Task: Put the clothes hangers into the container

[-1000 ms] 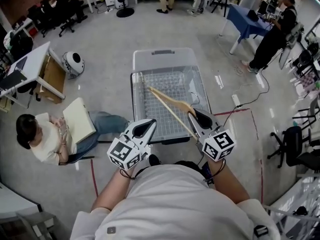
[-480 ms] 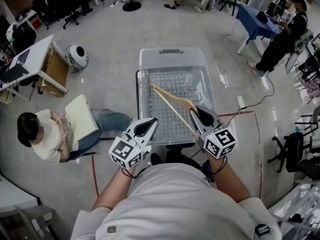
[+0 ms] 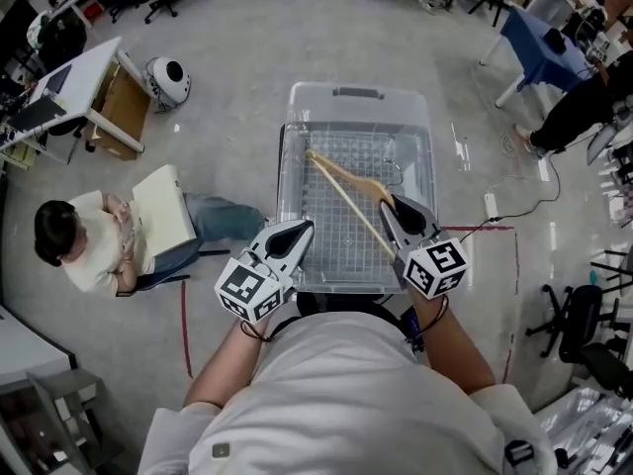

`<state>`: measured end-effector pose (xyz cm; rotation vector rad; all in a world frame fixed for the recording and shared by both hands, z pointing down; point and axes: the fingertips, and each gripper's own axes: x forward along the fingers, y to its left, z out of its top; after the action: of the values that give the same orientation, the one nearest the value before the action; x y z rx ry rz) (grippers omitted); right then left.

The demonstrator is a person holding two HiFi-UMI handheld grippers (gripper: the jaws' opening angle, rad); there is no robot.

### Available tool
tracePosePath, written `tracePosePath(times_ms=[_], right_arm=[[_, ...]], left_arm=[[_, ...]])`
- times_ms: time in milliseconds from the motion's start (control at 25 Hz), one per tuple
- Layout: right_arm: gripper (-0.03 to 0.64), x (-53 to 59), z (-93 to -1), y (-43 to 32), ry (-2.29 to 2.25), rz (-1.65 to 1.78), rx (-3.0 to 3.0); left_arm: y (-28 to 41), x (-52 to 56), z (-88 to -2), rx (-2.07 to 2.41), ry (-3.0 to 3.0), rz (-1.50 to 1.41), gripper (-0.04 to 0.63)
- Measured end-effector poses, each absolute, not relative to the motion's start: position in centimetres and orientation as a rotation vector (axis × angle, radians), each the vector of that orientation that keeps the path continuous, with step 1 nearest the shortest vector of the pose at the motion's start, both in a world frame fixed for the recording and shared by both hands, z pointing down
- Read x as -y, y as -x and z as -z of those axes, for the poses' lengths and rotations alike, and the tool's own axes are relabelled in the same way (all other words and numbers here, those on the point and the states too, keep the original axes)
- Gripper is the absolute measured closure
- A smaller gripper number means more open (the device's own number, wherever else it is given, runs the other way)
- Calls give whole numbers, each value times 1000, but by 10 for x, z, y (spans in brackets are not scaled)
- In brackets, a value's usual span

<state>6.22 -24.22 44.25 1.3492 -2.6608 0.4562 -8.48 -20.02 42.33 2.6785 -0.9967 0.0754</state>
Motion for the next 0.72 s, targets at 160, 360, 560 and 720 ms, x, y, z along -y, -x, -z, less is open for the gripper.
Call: tracePosePath(times_ms=[160,360,560,720], right_arm=[[552,260,-469,-61,-1301,-507,2647],[551,279,-507,-71,-1257,-590,2607],[551,293,-549,-72,-1216,-682,2563],[551,299,-576,-73,-1180,-712,2534]], left_arm=[[82,217,-440,1031,-2638,-102,578],[69,236,-465,1045,-2578,-143,578],[64,252,-492,1050,-2531,-175,578],[57,260,-510,1050,-2506,-207,578]])
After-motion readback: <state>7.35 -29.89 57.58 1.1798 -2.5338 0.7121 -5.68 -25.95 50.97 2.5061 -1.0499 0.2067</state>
